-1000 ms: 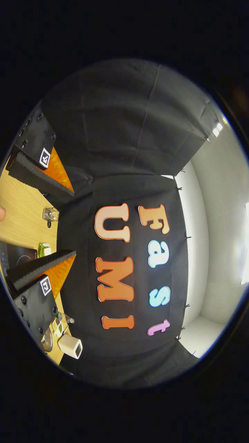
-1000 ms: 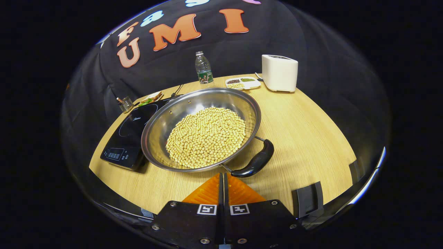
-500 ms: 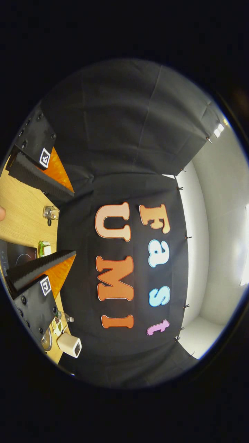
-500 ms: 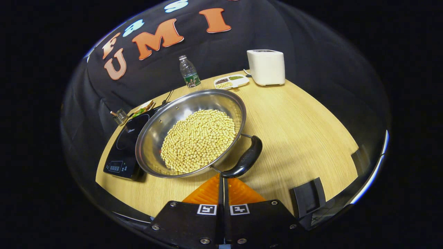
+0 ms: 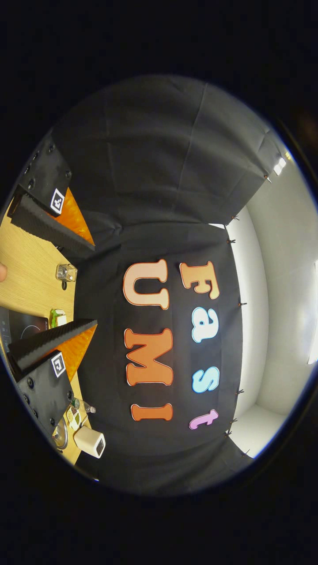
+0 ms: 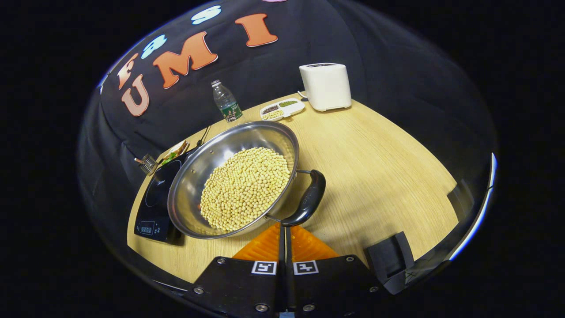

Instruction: First push the handle of the pot to place it horizontally, then grasp the pot with both hands and set it on the induction cooktop.

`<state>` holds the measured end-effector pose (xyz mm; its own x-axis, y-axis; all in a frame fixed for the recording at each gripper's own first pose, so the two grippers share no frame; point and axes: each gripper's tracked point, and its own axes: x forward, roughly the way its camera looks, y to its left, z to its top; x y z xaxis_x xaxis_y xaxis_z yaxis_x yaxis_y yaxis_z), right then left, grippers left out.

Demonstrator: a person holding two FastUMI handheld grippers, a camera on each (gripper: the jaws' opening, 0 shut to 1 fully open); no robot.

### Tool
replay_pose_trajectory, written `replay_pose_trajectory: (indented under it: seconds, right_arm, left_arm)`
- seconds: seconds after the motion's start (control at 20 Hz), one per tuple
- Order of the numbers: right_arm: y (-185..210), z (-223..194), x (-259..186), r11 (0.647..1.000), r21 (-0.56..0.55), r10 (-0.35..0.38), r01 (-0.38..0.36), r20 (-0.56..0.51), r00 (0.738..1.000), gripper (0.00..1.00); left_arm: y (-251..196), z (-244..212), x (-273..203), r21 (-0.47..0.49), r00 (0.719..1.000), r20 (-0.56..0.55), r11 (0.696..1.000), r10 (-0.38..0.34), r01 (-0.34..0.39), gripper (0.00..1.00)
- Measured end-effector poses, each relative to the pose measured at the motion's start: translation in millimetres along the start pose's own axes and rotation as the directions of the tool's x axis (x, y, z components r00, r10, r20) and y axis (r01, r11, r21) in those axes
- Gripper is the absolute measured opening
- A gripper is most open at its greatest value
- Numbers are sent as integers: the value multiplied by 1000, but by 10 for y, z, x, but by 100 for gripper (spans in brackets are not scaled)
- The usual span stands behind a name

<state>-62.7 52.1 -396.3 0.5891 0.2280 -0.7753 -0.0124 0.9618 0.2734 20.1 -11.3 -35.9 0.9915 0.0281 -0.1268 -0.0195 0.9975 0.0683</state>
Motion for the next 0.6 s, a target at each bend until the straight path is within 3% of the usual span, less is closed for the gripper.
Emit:
replay_pose_trajectory:
  seconds: [0.6]
  right_arm:
    - [-229, 293, 195, 998, 46, -41, 40, 12, 999, 0]
  left_arm:
    - [-21, -77, 86, 7, 1000, -14, 1000, 6, -6, 99]
